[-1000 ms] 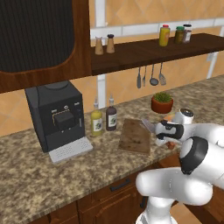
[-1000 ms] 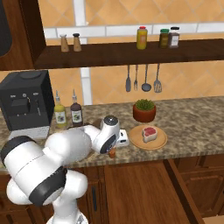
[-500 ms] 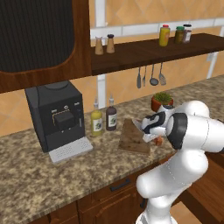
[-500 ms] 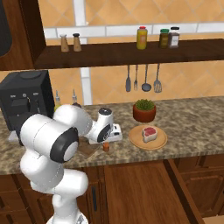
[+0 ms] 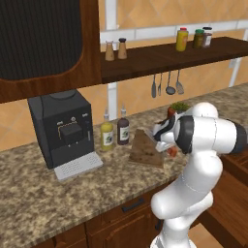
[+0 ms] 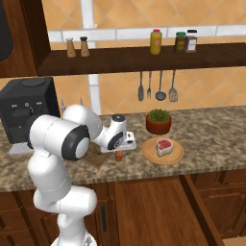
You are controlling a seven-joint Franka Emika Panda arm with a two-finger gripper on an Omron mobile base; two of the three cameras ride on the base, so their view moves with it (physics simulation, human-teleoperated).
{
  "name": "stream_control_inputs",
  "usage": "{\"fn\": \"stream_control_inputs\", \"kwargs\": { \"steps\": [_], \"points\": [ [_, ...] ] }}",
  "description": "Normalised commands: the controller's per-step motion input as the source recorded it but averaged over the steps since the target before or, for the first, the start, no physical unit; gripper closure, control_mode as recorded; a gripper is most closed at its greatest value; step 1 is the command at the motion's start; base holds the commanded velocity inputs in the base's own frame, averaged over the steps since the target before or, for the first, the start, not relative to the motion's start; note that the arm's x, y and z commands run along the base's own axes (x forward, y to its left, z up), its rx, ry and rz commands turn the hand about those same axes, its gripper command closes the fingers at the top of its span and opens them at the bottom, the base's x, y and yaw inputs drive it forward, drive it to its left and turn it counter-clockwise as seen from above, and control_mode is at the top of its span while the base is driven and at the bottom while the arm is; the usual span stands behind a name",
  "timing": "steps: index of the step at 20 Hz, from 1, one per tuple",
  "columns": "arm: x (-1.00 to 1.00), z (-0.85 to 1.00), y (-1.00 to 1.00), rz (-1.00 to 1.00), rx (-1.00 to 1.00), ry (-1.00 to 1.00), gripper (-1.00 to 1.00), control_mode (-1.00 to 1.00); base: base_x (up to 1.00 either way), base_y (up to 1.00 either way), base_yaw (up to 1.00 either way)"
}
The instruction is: Pick up the knife from the drawer and place it on the cutting board. Then place the meat from the plate to the cutting board.
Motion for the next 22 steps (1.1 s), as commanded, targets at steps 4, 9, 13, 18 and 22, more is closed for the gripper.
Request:
{"fn": "stream_control_inputs", "kwargs": {
  "steps": [4, 9, 13, 18, 22],
  "points": [
    [-0.16, 0.22, 0.17, -0.04, 0.0, -0.09, 1.0, -1.0, 0.0, 0.0, 0.0],
    [0.17, 0.07, 0.4, -0.02, 0.0, 0.0, 1.0, -1.0, 0.0, 0.0, 0.0],
    [0.3, 0.0, 0.07, -0.01, 0.0, 0.0, 1.0, -1.0, 0.0, 0.0, 0.0],
    [0.01, -0.25, 0.13, -0.04, 0.0, 0.0, -1.0, -1.0, 0.0, 0.0, 0.0],
    [-0.2, 0.11, 0.0, -0.06, 0.01, -0.14, -1.0, -1.0, 0.0, 0.0, 0.0]
  ]
}}
